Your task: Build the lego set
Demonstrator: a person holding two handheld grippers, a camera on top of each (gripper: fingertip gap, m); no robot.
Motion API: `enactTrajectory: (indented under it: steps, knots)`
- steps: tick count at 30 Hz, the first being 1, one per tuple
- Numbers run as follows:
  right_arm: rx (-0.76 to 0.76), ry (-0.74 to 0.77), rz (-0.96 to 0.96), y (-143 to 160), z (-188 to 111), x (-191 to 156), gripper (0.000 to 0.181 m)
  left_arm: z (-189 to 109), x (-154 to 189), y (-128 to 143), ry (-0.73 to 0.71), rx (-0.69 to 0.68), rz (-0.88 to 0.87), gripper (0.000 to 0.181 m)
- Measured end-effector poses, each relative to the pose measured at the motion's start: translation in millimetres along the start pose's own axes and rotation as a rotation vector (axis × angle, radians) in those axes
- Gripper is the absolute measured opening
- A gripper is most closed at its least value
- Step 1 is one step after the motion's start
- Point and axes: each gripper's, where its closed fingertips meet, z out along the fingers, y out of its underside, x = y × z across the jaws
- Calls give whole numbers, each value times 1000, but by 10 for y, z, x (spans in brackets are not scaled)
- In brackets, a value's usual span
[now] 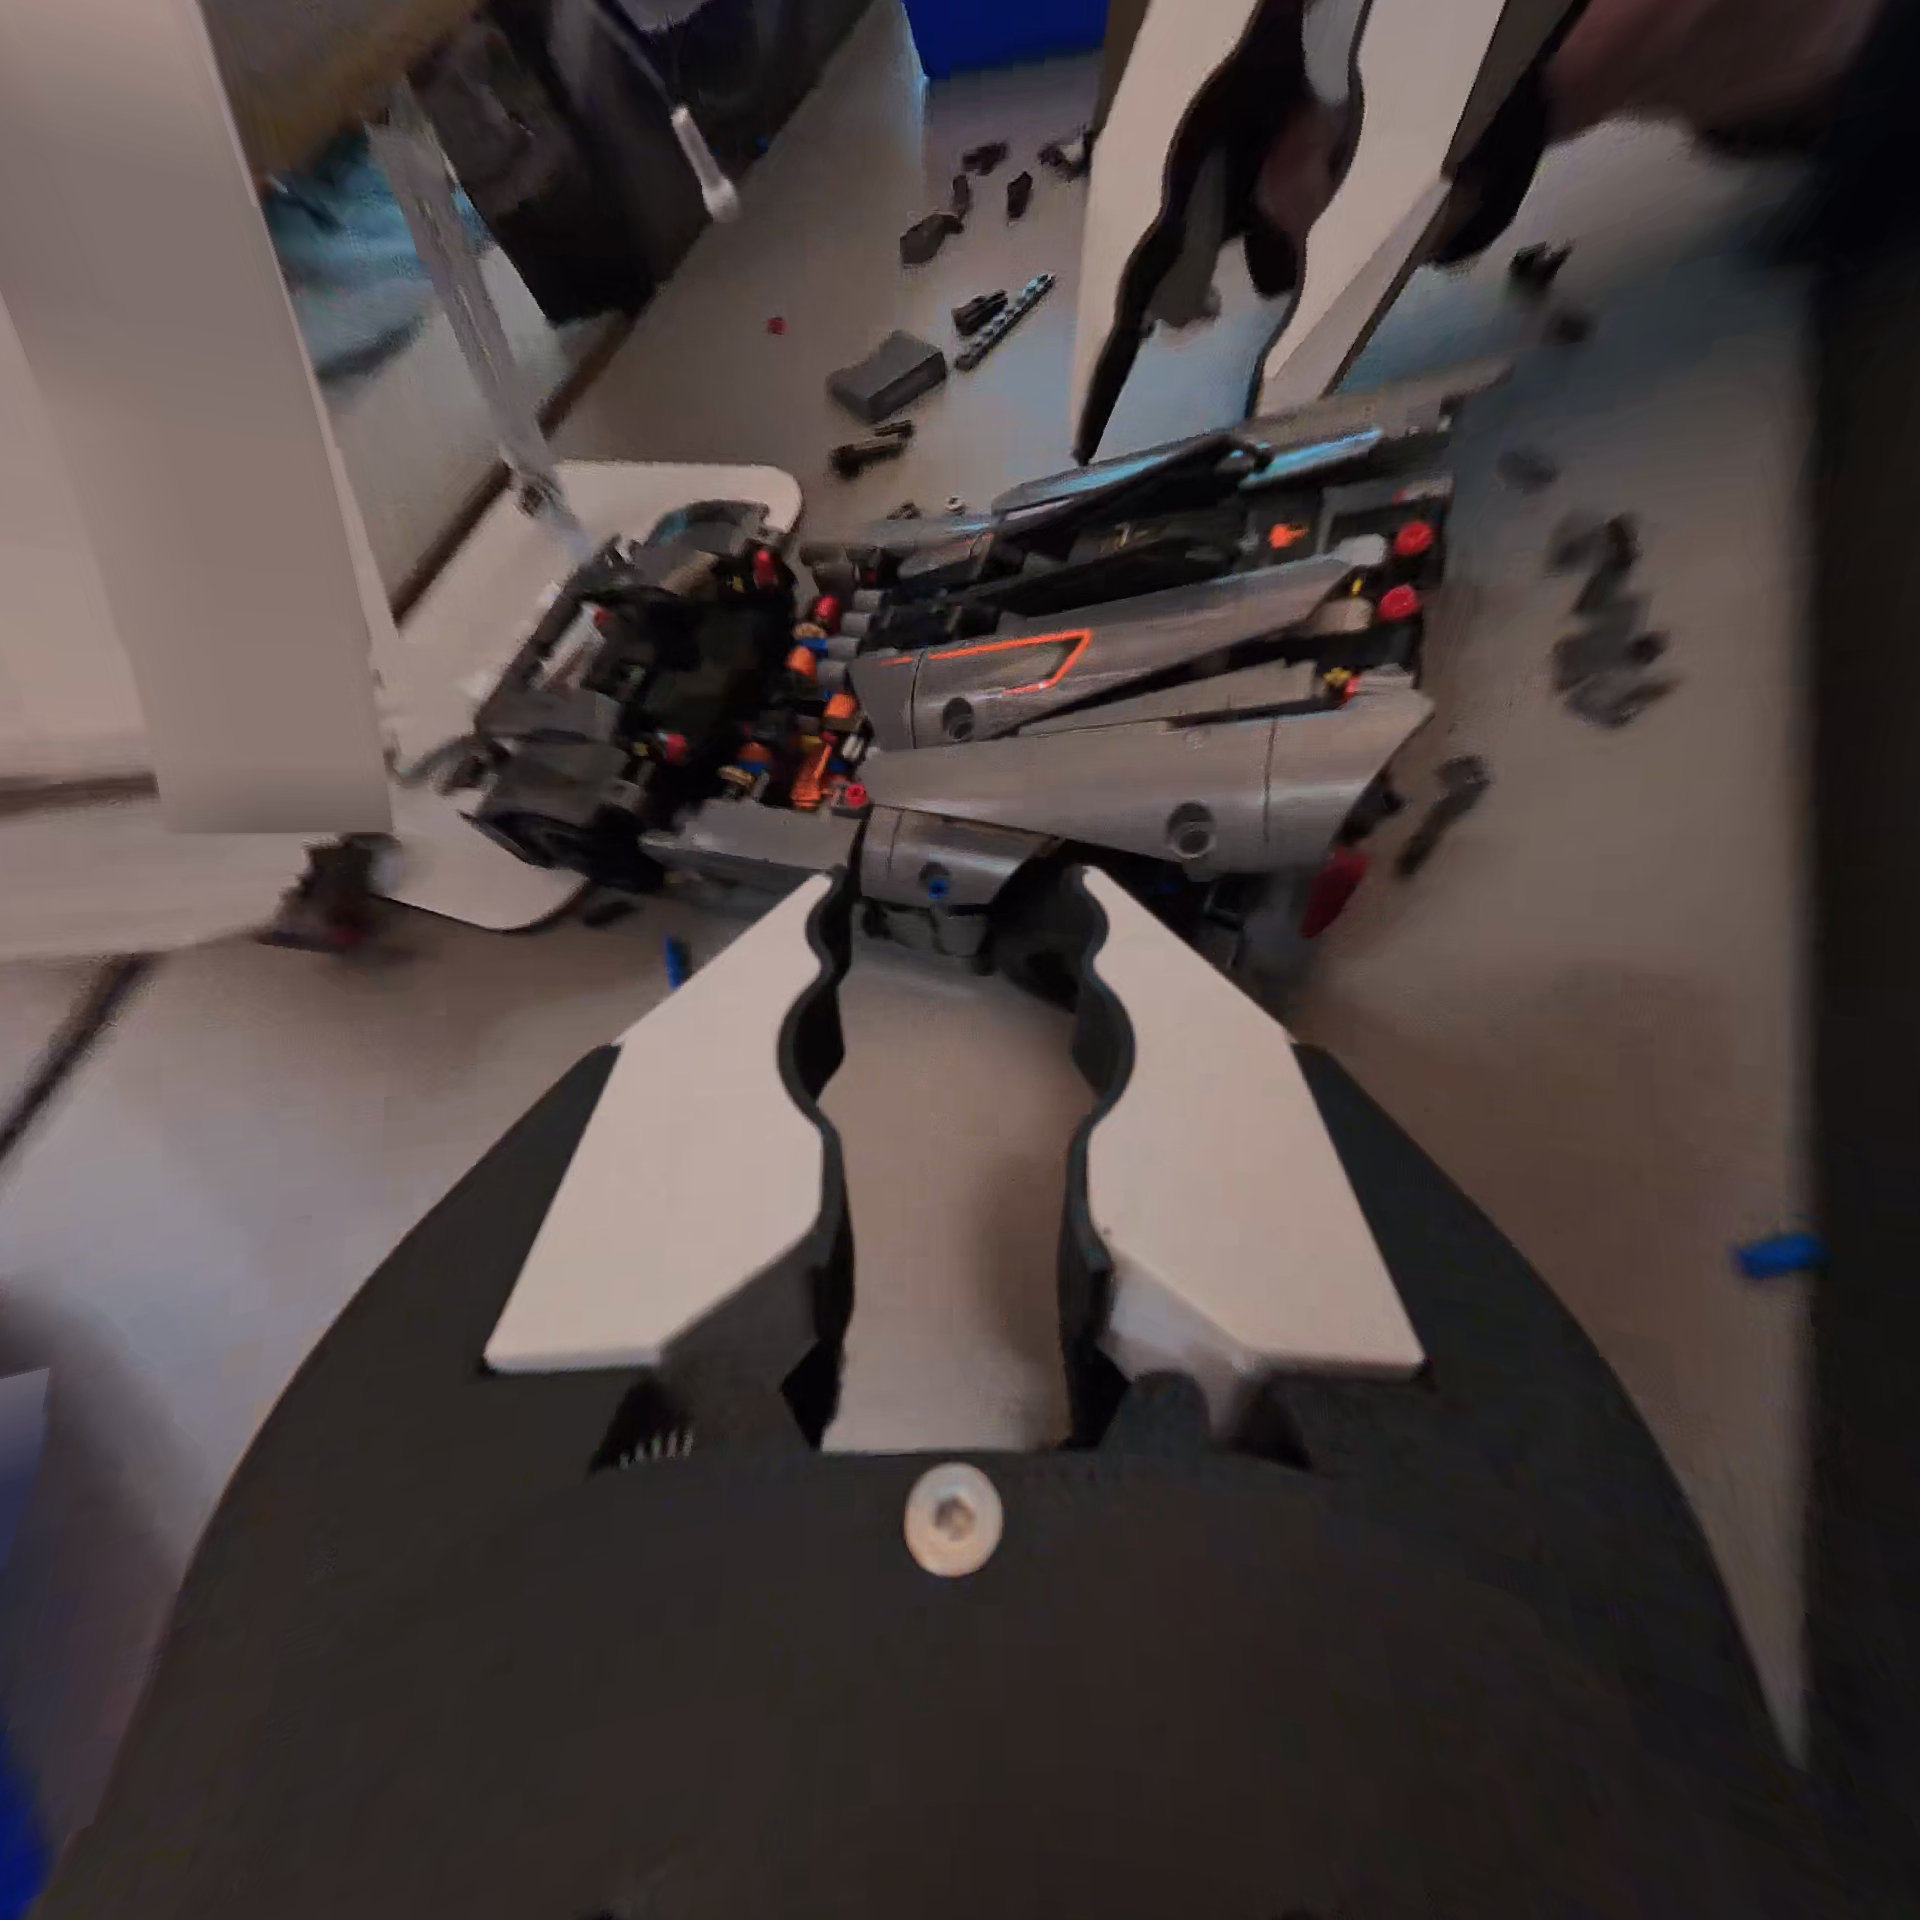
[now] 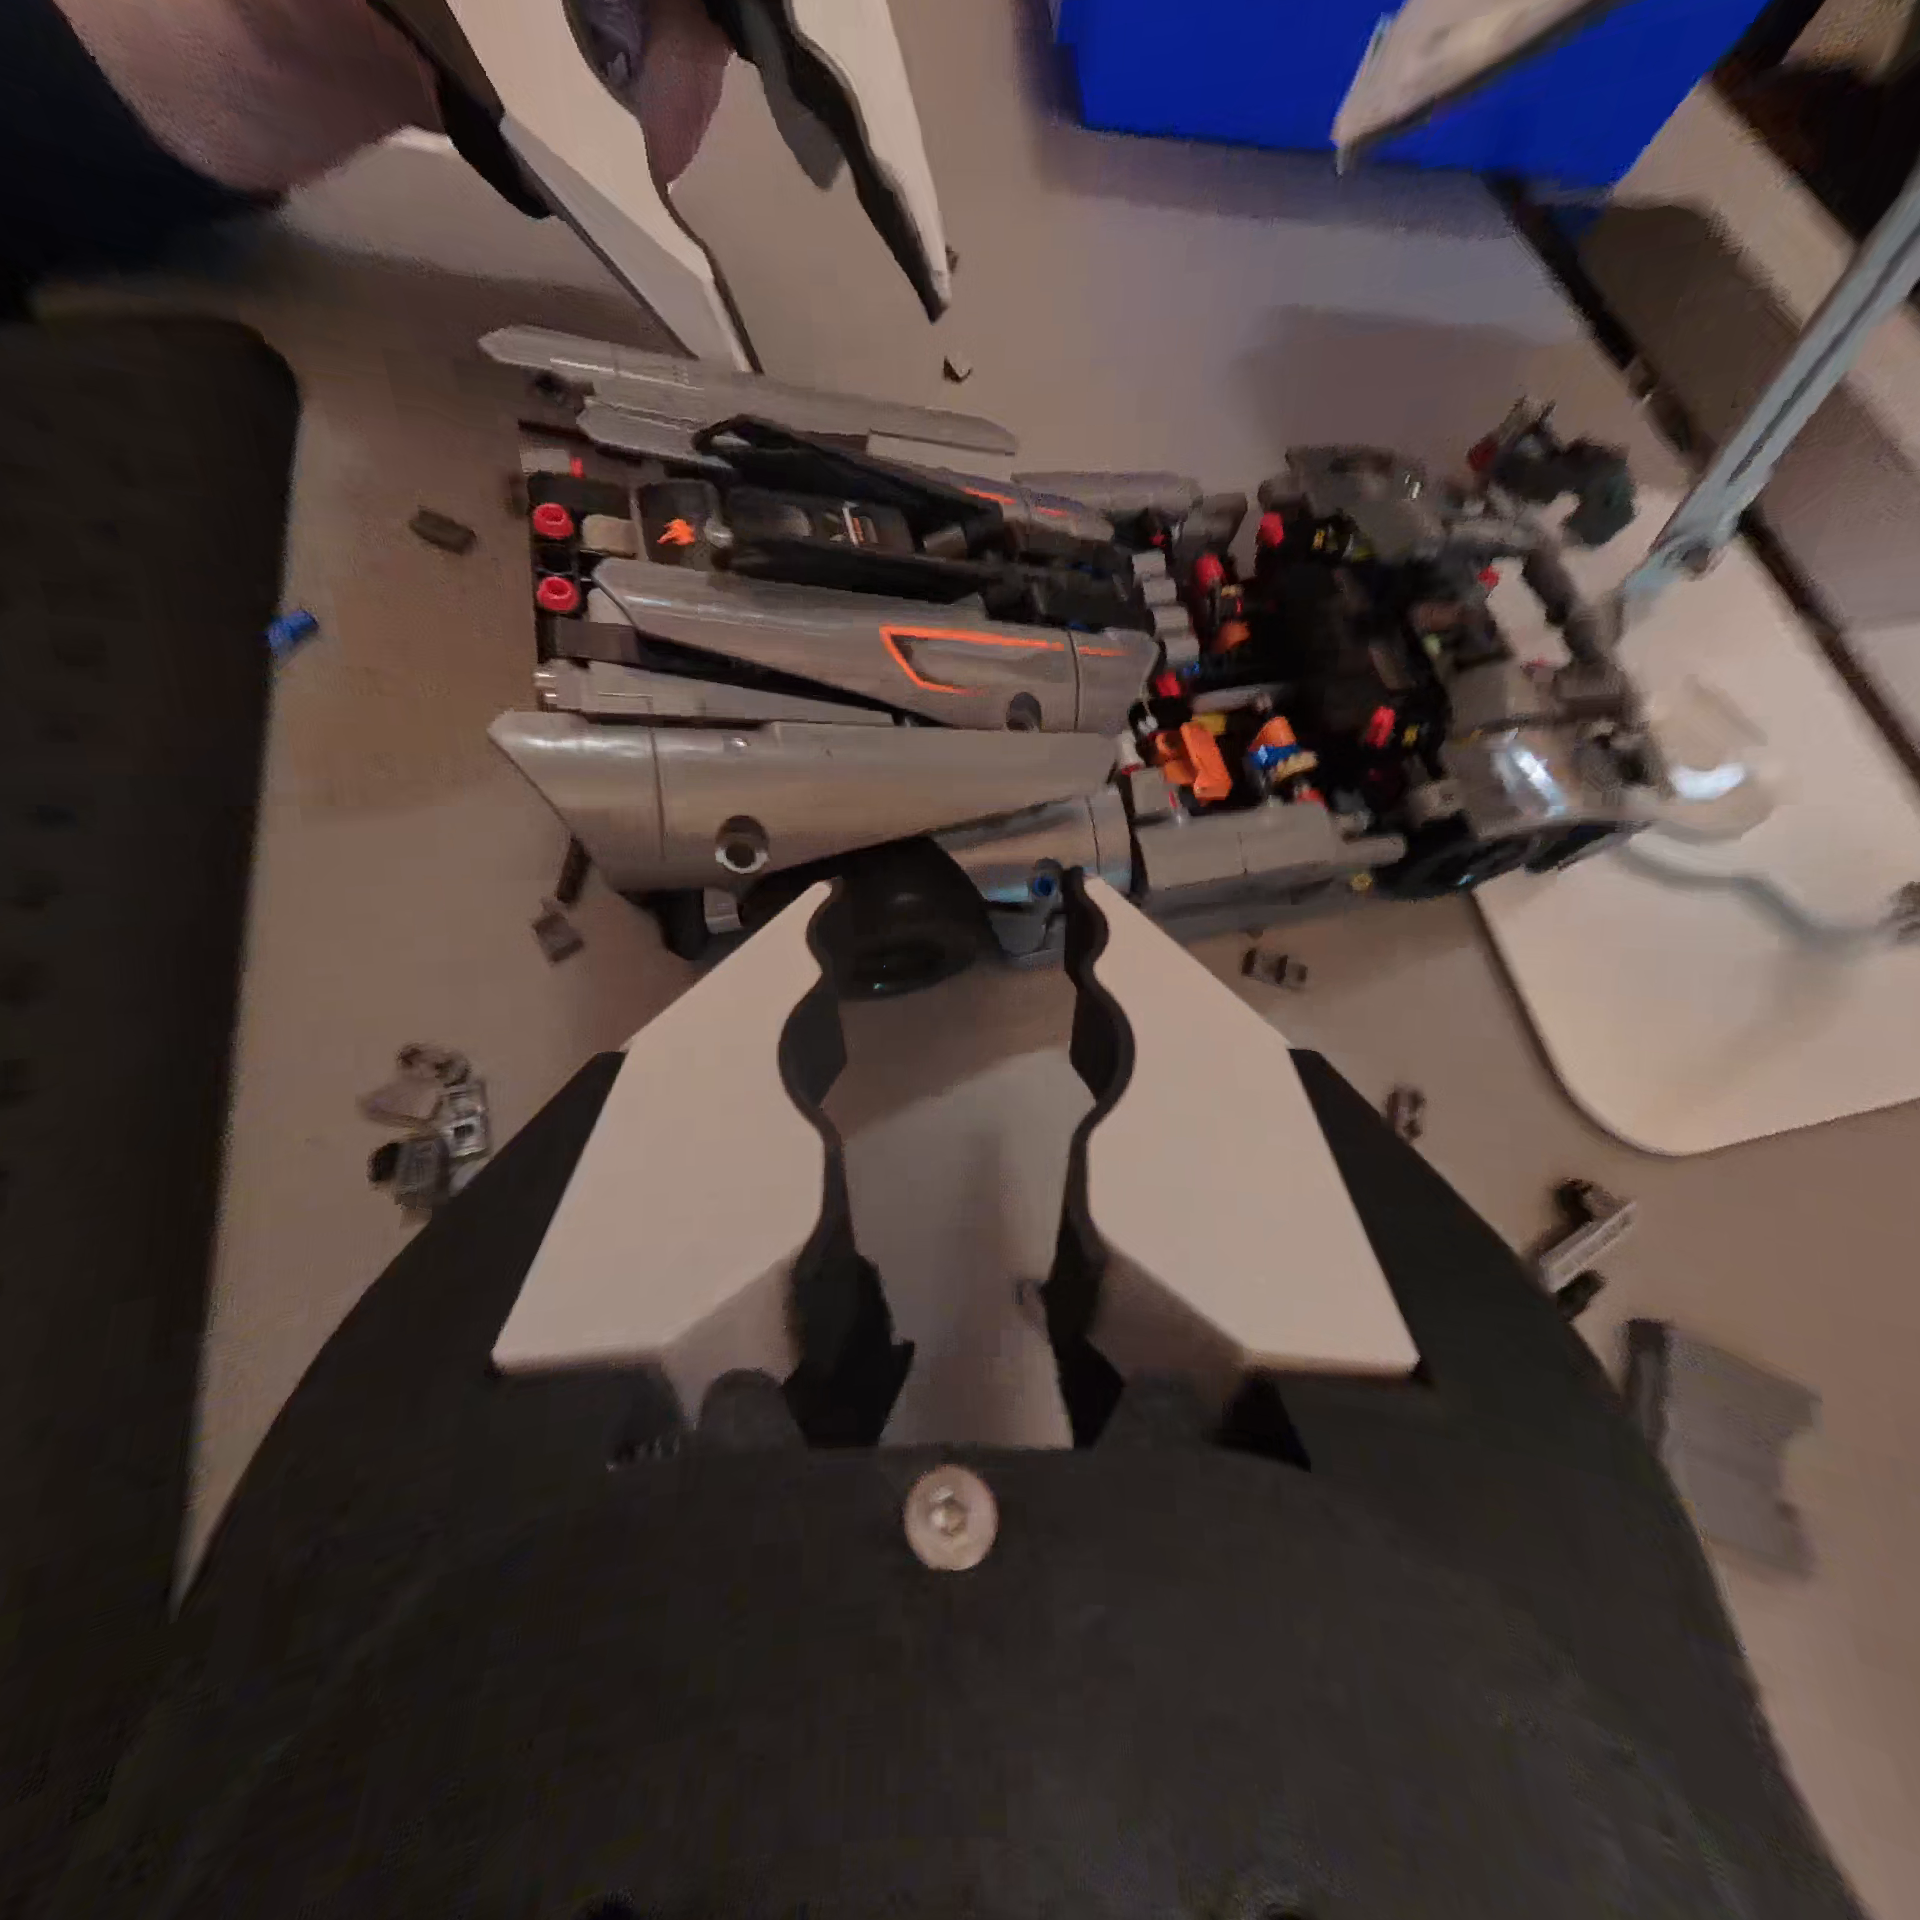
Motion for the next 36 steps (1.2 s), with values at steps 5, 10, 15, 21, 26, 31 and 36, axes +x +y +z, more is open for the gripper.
enactTrajectory:
  steps: [5,10,15,21,26,31,36]
  knots:
    - [-12,176,-313,-112,29,-8,34,62,65,61,-106,-92,256,45]
    - [-45,235,-463,-97,29,-51,23,133,147,47,-154,-123,390,35]
    - [-65,224,-534,-76,44,-137,32,142,174,45,-172,-132,432,33]
    - [-55,161,-549,-69,-8,-260,44,98,217,14,-159,-124,441,30]
    - [-8,133,-582,-198,-44,-446,31,61,284,14,-132,-126,449,34]
    - [-4,150,-586,-214,-61,-453,25,27,356,-36,-127,-108,470,34]
    - [-8,155,-592,-223,-63,-470,25,1,492,-183,-146,-92,562,25]
